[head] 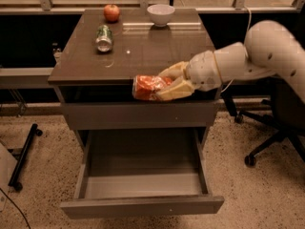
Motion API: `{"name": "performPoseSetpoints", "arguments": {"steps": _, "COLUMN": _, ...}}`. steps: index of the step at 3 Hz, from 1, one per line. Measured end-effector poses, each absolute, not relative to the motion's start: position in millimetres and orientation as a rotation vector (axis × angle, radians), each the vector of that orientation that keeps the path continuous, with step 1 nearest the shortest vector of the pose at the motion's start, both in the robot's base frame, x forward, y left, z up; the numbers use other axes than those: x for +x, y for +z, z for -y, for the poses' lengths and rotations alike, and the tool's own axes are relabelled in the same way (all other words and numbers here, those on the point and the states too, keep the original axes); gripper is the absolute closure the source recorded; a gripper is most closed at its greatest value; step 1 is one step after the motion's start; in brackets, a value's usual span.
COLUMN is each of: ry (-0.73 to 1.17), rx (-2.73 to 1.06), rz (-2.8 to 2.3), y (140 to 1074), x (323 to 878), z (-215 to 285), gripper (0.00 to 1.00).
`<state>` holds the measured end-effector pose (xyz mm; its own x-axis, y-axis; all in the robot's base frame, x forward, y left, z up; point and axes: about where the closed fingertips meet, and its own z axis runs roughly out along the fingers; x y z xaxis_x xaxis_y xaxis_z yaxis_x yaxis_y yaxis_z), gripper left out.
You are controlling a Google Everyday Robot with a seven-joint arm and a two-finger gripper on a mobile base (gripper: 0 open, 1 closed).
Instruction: Pick coke can from middle drawer and place on counter
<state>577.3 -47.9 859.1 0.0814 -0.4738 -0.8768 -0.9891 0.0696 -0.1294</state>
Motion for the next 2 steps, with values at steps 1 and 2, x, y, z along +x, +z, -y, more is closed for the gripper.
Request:
{"name": "performPoseSetpoints", "arguments": {"steps": 1, "ry": 0.648, "rx": -1.535, "rz": -1.551, "y": 911.3, "x": 607.8, "z": 52.1, "gripper": 1.0}}
{"name": "performPoseSetpoints", "arguments": {"steps": 2, "ry": 0.549, "rx": -1.476, "rz": -1.616, "y": 929.6, "x": 654.3, "z": 50.5, "gripper": 1.0}}
